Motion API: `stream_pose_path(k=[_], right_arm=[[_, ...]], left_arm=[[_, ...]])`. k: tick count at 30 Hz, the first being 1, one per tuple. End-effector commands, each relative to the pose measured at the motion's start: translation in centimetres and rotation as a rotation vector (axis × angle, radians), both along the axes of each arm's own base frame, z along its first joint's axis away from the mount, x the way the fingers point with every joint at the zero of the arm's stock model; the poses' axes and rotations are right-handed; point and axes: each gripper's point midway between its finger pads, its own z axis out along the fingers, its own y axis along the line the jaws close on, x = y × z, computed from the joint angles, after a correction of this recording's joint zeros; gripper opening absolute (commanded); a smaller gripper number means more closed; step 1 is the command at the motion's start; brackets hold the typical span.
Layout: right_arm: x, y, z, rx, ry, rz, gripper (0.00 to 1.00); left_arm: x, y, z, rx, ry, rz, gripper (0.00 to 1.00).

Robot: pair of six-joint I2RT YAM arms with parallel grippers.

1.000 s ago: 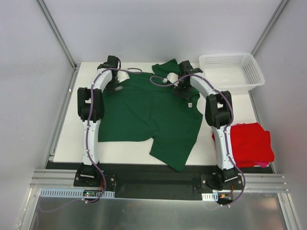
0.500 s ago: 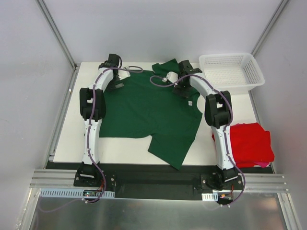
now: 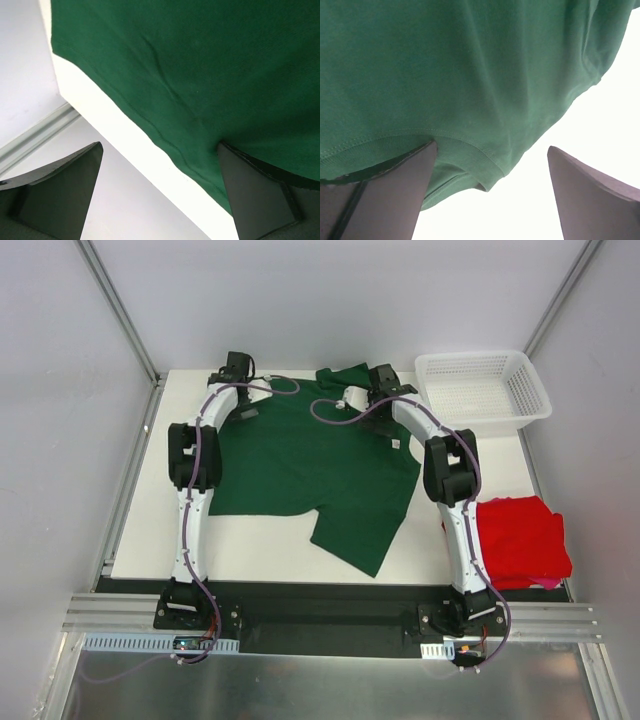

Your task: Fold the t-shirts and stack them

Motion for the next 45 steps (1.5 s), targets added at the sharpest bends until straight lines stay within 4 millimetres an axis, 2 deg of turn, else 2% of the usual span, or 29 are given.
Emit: stream_pose_path(k=[1,9,17,26,31,34,39,41,42,45], right_arm=[[0.0,0.3,-2.0,-0.036,0.012,0.031,0.96],[0.5,0.4,-2.6,-0.050,-0.001,0.033,0.96],[1.4,0.6,-2.4,-0.062,-0.038,0.044,0.96],[0.8,0.8,-2.8,-0.057,-0.015,0.043,0.96],[0.5,0.7,-2.5,-0.047,-0.017,0.027,0.96],[0.4,0.8,-1.8,-0.027,-0.030,0.002,0.96],[-0.2,1.5,0.2,-0.006,-0.051,-0.017,0.96],[-0.6,1.5,0.9,0.003,-0.054,-0.035,0.96],[-0.8,1.8,2.2,0.031,-0.071,-0.054,0.96],[-1.5,2.1,4.9,0.066,-0.114,-0.080,0.96]], left_arm=[[1.9,0.6,0.1,0.052,-0.069,-0.005,0.99],[3.2,1.1,0.5,0.109,-0.137,-0.018,0.99],[4.5,1.7,0.8,0.172,-0.193,-0.024,0.99],[6.7,2.2,1.4,0.265,-0.286,-0.050,0.99],[7.0,2.4,1.9,0.282,-0.317,-0.031,0.99],[6.5,2.4,2.8,0.272,-0.330,-0.007,0.99],[4.1,1.7,3.9,0.249,-0.305,-0.007,0.99],[3.3,1.7,4.9,0.243,-0.314,0.011,0.99],[3.1,1.5,5.5,0.239,-0.324,0.015,0.99],[2.7,1.5,9.3,0.225,-0.404,0.055,0.99]])
